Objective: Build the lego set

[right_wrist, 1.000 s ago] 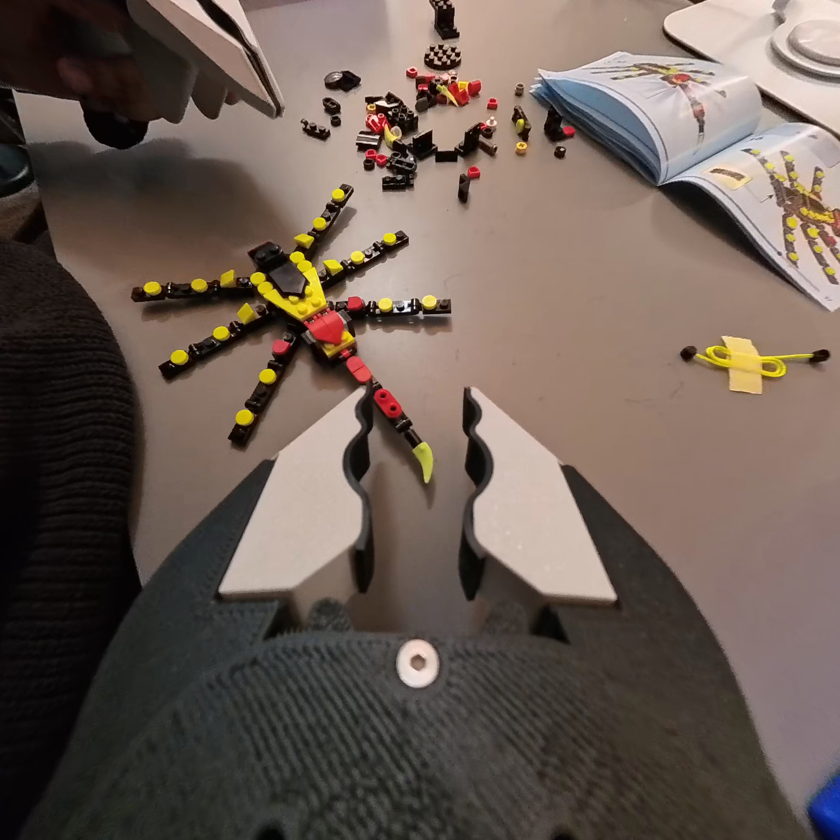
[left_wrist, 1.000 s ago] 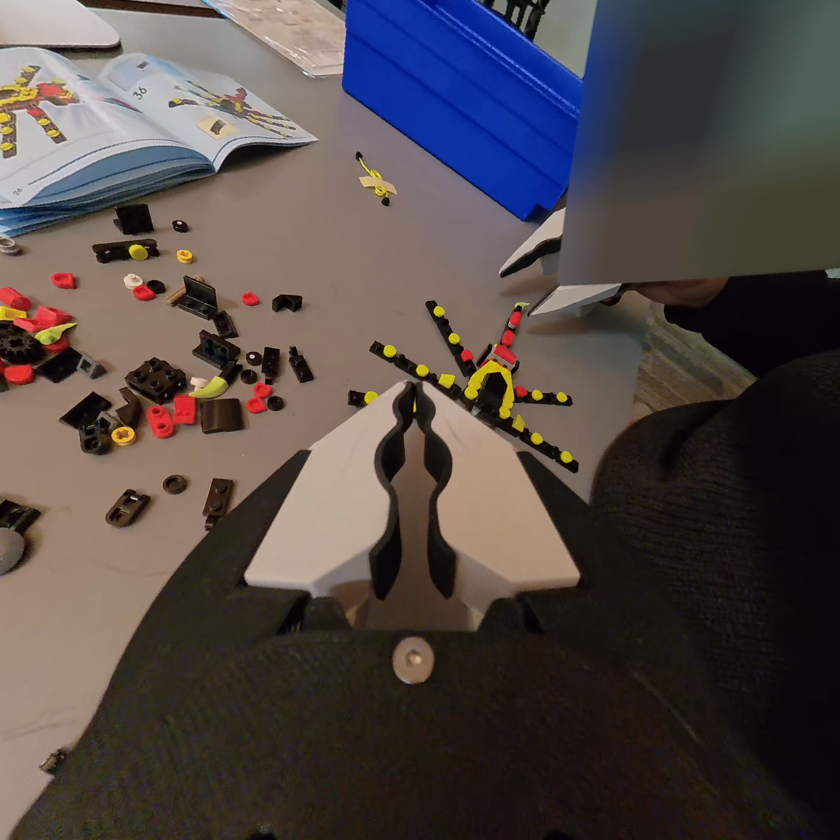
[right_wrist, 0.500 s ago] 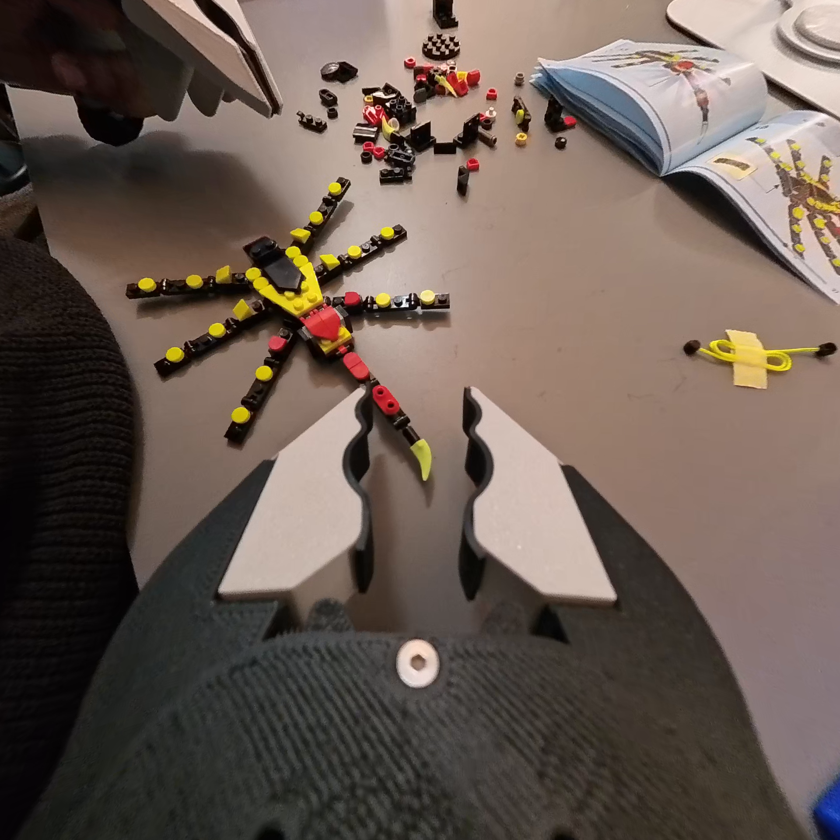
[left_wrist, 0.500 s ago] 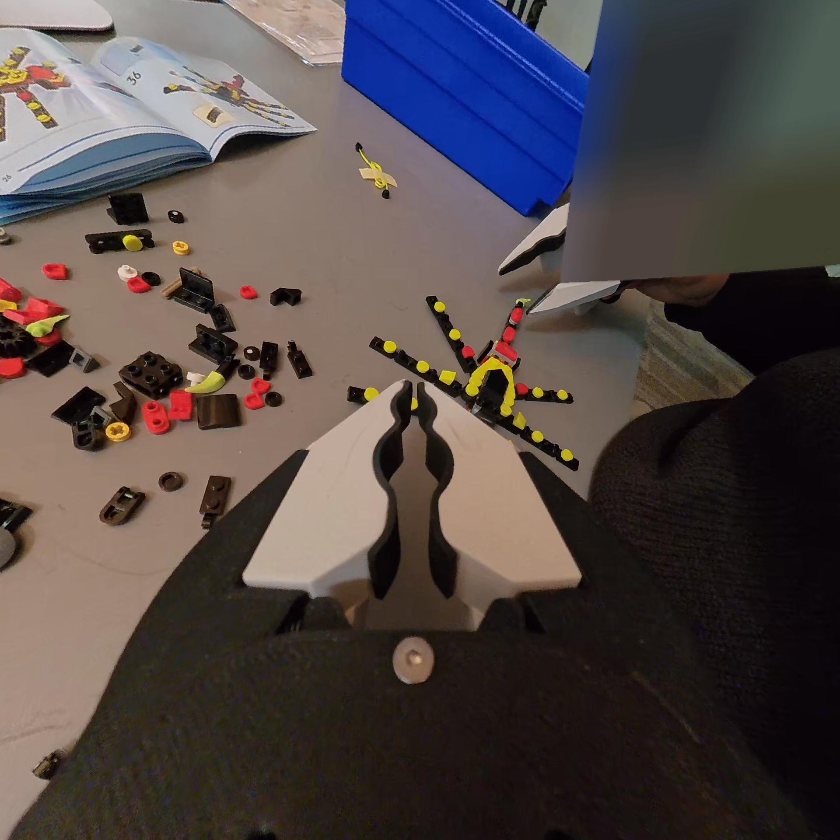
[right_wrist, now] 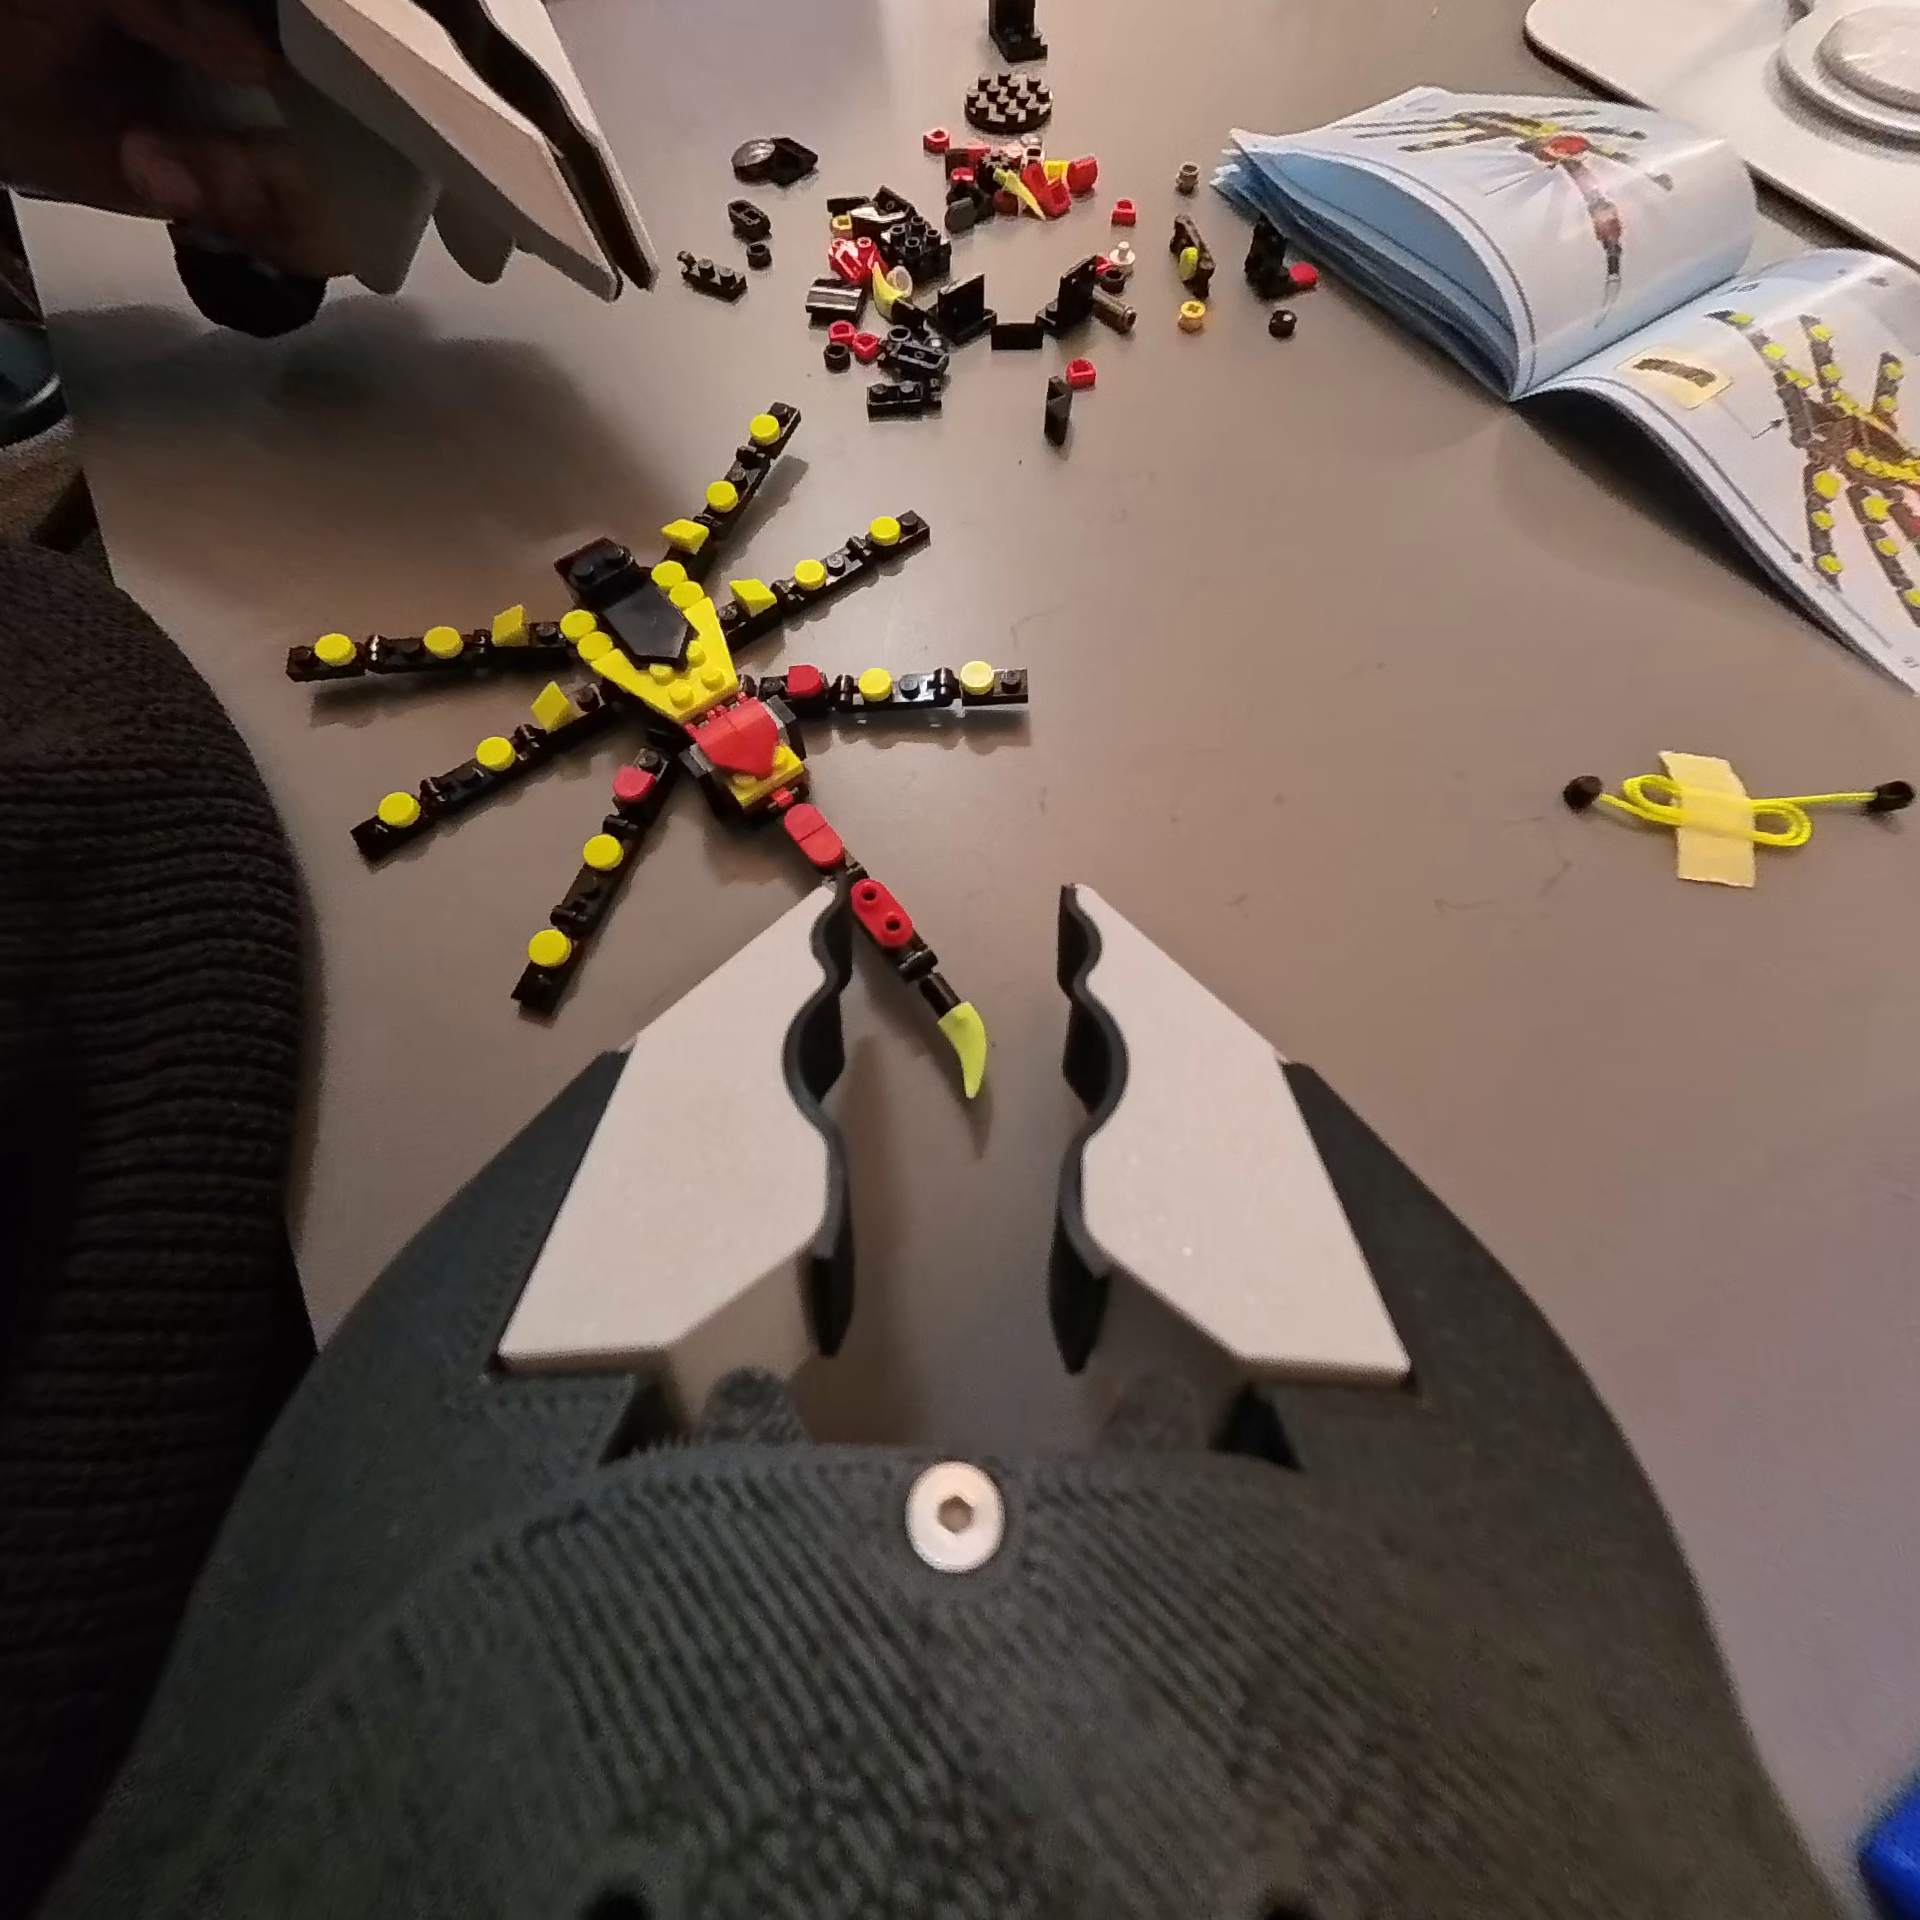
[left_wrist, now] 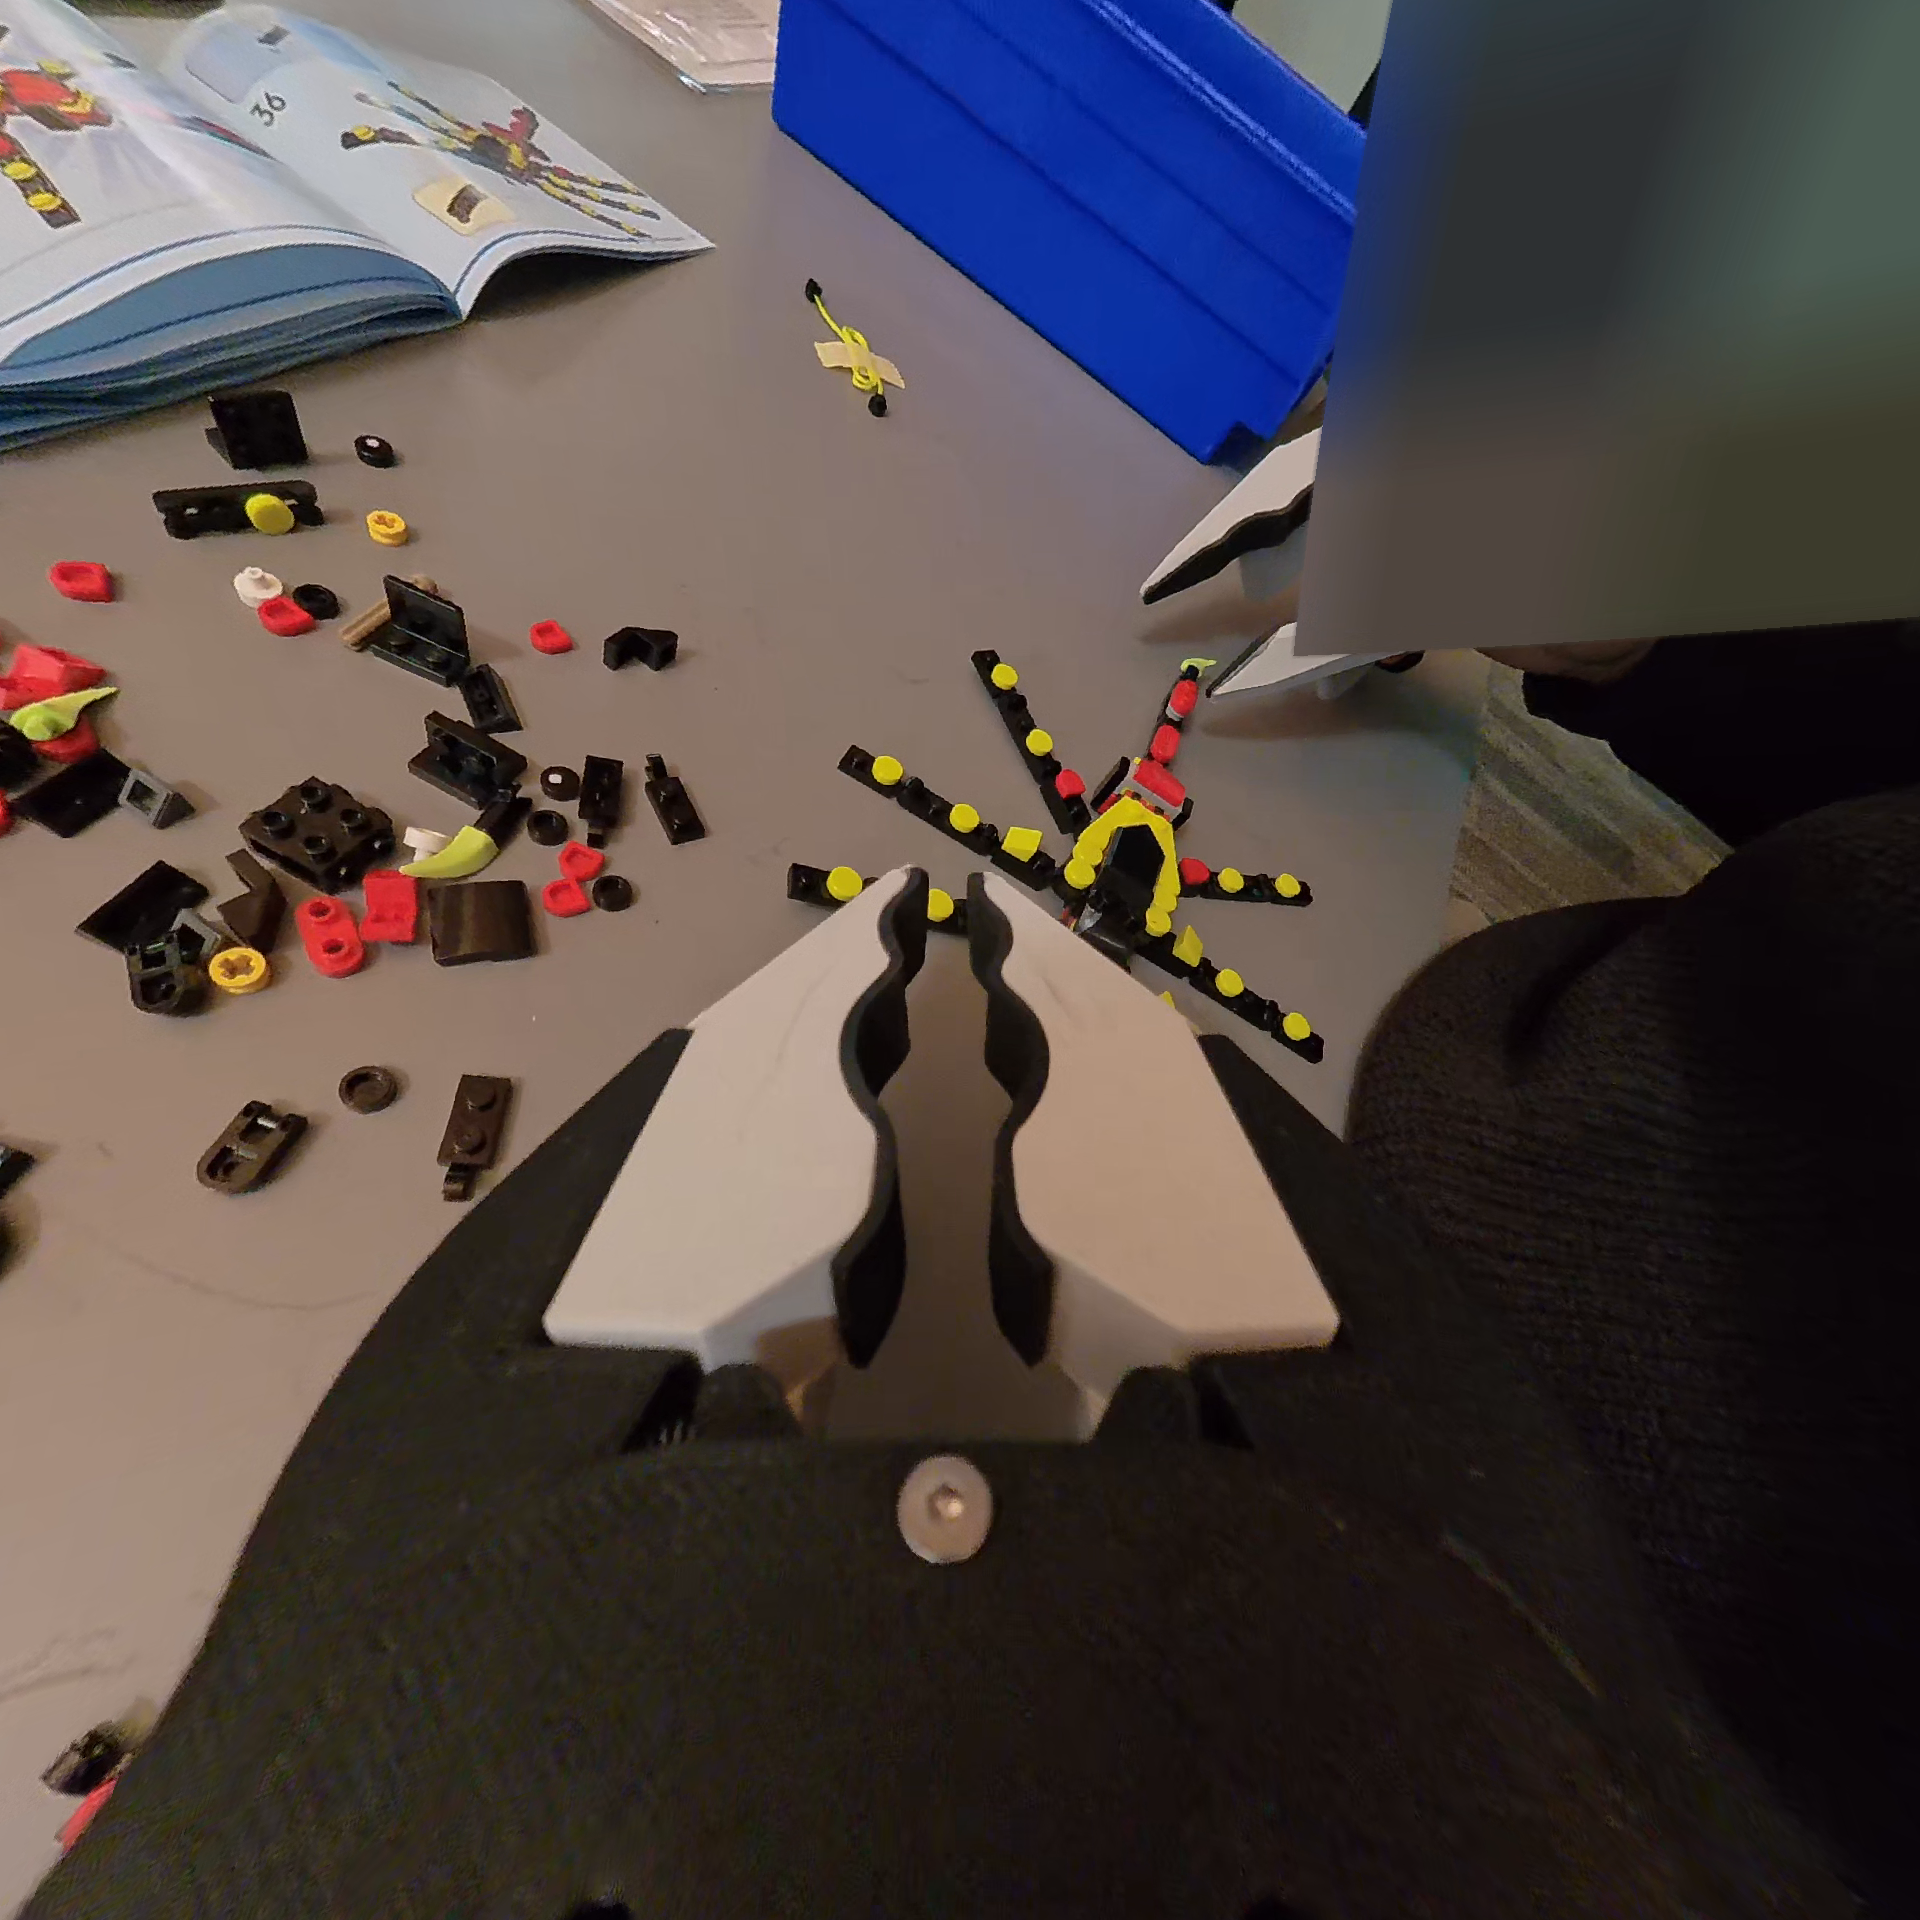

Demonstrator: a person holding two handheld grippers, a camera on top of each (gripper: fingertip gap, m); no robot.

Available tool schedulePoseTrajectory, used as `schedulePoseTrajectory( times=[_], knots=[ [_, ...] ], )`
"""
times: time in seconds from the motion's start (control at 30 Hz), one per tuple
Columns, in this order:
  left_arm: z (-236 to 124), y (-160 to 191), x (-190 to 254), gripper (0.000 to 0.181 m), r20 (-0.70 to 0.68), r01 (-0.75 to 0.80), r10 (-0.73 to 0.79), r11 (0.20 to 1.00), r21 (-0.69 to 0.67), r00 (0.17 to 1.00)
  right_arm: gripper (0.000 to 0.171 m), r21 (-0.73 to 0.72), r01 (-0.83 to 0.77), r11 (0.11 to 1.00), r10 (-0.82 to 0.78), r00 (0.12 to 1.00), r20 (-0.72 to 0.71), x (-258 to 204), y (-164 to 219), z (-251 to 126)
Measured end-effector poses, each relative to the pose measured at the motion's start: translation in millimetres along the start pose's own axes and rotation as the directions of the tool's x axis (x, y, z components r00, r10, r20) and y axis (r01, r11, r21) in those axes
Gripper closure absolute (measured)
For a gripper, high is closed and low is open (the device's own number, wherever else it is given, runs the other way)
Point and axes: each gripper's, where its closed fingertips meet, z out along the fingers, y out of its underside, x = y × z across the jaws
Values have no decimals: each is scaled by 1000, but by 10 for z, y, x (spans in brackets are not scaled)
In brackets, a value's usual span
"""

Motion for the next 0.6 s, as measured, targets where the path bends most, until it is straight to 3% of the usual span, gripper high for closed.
schedulePoseTrajectory(
  times=[0.37,0.6],
  knots=[
    [16,4,-23,175,5,12,-12,1000,-2,1000,134,23,4,1000,-3,1000,-20,36,-47,-6],
    [-8,-38,-30,173,-1,34,-34,999,24,999,126,277,98,956,-18,961,-277,390,-582,-211]
  ],
)
